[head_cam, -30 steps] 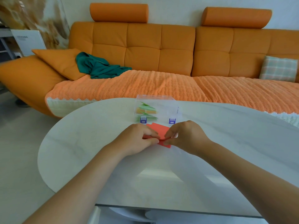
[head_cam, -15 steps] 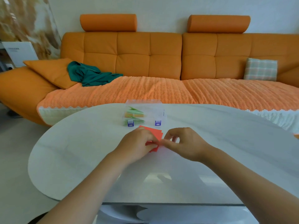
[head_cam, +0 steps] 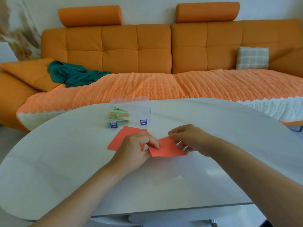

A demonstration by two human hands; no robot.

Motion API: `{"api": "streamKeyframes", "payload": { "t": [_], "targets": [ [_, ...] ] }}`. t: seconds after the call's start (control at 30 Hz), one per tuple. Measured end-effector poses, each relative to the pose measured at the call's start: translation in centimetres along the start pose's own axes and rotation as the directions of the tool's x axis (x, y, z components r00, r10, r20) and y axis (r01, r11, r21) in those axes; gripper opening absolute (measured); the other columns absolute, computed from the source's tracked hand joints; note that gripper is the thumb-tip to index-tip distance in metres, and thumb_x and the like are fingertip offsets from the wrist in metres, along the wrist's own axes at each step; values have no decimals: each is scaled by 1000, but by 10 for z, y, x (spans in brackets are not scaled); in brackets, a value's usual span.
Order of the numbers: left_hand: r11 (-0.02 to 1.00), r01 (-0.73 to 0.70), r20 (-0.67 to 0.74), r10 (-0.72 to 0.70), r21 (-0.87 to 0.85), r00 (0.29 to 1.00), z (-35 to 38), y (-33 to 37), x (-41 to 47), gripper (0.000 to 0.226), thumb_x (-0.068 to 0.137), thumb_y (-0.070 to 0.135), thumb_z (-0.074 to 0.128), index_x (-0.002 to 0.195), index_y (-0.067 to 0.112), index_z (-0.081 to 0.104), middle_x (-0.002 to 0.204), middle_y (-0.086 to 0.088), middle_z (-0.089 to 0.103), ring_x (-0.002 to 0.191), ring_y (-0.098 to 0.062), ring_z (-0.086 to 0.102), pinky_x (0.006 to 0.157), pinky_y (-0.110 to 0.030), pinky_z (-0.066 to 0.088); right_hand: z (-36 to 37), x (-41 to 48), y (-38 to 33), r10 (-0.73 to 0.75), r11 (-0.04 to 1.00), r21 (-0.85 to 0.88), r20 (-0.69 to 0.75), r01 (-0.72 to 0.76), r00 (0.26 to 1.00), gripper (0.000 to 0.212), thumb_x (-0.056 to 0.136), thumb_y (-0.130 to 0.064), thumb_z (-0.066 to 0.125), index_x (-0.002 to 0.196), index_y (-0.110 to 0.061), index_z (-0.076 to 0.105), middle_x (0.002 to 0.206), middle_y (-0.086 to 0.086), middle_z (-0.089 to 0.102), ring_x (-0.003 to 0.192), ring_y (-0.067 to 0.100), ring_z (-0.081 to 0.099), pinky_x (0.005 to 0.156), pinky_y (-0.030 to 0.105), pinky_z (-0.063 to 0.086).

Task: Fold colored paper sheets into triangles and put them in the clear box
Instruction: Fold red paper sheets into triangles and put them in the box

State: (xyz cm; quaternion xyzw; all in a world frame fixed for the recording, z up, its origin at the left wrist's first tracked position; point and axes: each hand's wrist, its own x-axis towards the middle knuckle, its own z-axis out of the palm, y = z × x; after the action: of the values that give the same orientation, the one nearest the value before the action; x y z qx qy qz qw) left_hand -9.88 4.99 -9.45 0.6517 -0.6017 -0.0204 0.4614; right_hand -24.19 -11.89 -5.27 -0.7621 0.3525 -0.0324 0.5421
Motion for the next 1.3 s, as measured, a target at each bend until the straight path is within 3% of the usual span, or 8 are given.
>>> {"api": "streamKeyframes", "payload": {
  "t": [0.2,0.4,0.47,0.6,0.77,0.9,1.07,1.3],
  "targets": [
    [994,-62,122,51,89,991,8,-3,4,9,79,17,77,86,21,77,94,14,73,92,-4,64,86,-21,49,4,9,3,-95,995,-52,-102,90,990,23,84,-16,75,105,-24,76,91,0,74,78,14,65,65,23,53],
    [974,82,162,-118,211,980,5,-4,5,8,89,37,72,87,30,76,136,22,52,126,6,42,104,-12,29,13,9,3,-228,974,-45,-134,224,964,9,82,-15,78,83,-23,80,74,-6,76,68,6,67,66,23,55],
    [969,191,117,-211,159,970,7,-4,6,11,89,32,73,82,23,73,130,25,55,118,11,48,100,-13,35,15,7,2,-243,970,-37,-116,241,963,11,84,-17,74,83,-26,81,77,-5,76,69,6,66,67,25,55],
    [930,366,35,-365,-37,930,11,-4,10,15,88,19,74,82,32,69,76,19,66,70,2,58,71,-20,45,22,4,2,-247,969,-1,-66,247,967,18,93,-23,64,86,-25,80,84,-6,77,74,8,66,75,29,56],
    [891,425,-44,-437,-161,899,14,-5,12,17,84,17,78,92,28,67,77,6,69,71,-12,62,73,-30,50,22,3,0,-208,977,30,-111,212,972,39,92,-50,62,85,-15,79,76,8,72,66,11,59,69,28,50],
    [876,430,-61,-452,-220,890,12,-2,15,29,83,16,79,104,28,62,70,13,69,65,-5,60,68,-22,46,17,3,3,-226,974,-47,-126,221,966,16,89,-33,73,77,-24,79,66,-10,71,60,0,57,57,13,45],
    [882,446,-87,-461,-152,883,14,-6,13,21,86,27,77,101,36,65,77,7,68,72,-6,61,70,-21,45,19,3,4,-263,965,-51,-108,259,959,13,89,-18,72,86,-28,80,79,-8,76,70,1,65,67,16,52],
    [914,398,-112,-405,-78,907,15,1,13,31,92,23,70,91,53,64,86,20,70,85,-3,64,77,-15,50,25,3,3,-296,955,-39,-165,294,941,9,90,-23,72,88,-26,80,80,-8,76,76,8,67,67,19,52]
  ]
}}
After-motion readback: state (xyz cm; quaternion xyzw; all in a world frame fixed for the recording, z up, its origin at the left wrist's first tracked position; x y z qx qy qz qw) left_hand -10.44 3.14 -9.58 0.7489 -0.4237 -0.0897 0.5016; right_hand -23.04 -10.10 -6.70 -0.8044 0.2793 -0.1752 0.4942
